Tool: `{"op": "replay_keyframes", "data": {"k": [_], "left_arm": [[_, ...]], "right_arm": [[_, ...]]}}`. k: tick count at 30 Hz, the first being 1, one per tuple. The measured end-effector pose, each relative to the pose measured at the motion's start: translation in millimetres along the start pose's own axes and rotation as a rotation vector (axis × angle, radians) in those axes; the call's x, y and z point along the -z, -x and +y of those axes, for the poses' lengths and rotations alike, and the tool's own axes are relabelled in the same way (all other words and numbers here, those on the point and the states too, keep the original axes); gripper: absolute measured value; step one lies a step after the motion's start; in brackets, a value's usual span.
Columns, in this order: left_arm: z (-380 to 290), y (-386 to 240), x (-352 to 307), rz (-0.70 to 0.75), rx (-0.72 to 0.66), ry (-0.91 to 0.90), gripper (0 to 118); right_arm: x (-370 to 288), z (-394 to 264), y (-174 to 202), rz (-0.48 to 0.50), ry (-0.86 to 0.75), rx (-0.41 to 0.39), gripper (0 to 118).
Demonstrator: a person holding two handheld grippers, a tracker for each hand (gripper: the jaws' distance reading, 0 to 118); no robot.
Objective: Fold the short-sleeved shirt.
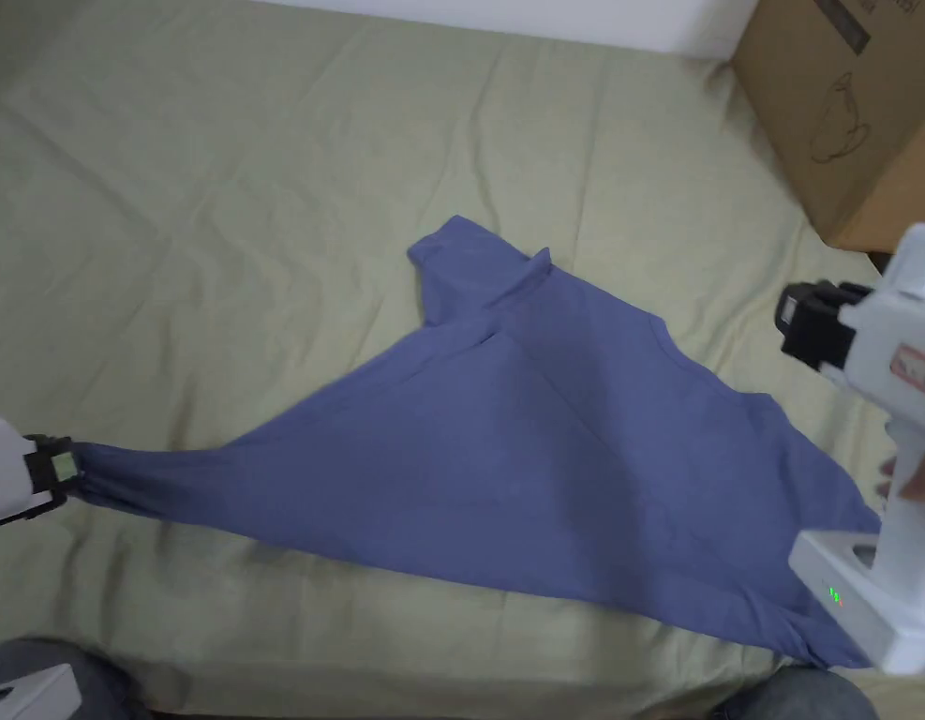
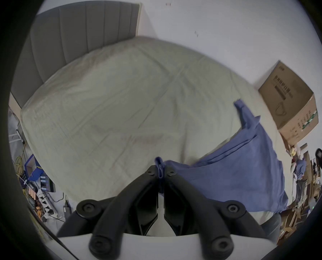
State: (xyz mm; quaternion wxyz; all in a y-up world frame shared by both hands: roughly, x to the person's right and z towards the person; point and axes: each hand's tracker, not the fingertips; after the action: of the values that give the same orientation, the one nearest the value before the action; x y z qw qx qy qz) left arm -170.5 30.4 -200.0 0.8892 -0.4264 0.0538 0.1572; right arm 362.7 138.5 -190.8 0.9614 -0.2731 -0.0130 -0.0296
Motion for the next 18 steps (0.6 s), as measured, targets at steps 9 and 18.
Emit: {"op": "replay_keyframes", "data": {"k": [9,18], "left_arm": [[-11.3,-5.7,-12.6,0.016,-0.086,-0.04,0],[-11.5,-8.7,-6.9,0.058,-0.121,-0.008,0]], "right_arm": [[181.0,96.5,7.4,0.067,0.333,-0.178,117],[348.1,75.7,53.6,0.011,0.612,-0.284,115]]}}
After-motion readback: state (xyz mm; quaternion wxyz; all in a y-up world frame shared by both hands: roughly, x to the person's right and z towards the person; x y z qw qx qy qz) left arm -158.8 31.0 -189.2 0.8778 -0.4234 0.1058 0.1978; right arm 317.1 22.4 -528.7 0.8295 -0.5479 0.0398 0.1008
